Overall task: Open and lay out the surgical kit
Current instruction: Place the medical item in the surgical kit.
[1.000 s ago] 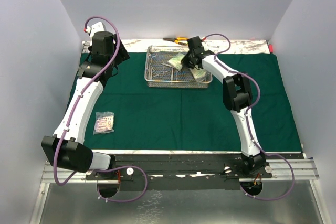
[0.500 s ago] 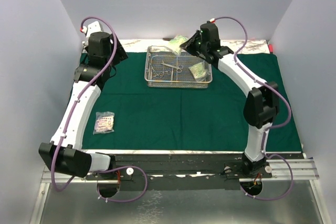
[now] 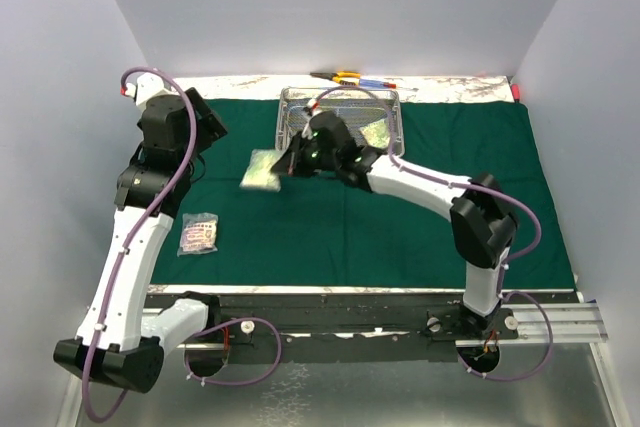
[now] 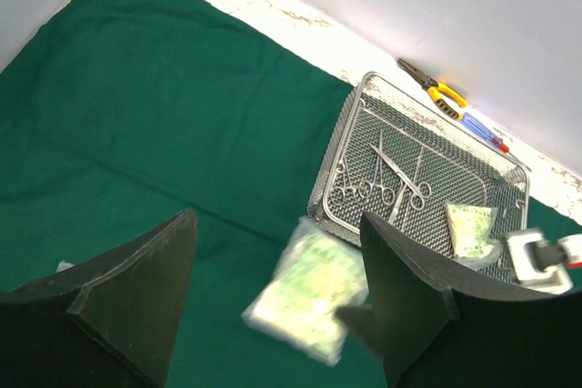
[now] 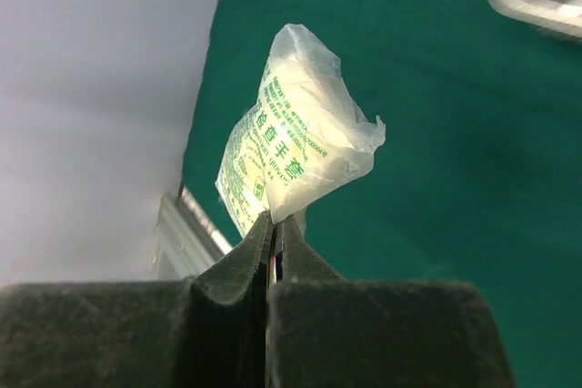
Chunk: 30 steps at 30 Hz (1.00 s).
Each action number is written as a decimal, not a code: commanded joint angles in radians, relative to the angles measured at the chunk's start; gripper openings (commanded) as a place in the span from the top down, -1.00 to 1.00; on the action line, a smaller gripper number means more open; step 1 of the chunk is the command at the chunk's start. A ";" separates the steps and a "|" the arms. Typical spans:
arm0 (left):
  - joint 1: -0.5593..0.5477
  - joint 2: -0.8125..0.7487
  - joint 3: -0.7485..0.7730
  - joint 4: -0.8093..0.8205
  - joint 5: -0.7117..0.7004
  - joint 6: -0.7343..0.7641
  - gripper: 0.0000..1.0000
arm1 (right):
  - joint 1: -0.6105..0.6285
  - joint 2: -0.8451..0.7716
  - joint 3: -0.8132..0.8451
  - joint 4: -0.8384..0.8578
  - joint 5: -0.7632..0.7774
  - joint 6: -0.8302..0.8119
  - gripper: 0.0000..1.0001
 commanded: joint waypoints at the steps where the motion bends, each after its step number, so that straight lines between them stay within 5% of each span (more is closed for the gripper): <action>1: -0.002 -0.069 -0.043 -0.067 -0.037 -0.038 -0.47 | 0.116 0.064 -0.004 0.080 -0.034 -0.019 0.99; 12: -0.003 -0.128 -0.060 -0.164 -0.025 -0.052 -0.47 | 0.227 0.264 -0.001 0.173 -0.106 0.130 0.99; 30: -0.003 -0.149 -0.050 -0.205 -0.018 -0.041 -0.47 | 0.280 0.379 0.075 0.143 -0.155 0.132 0.99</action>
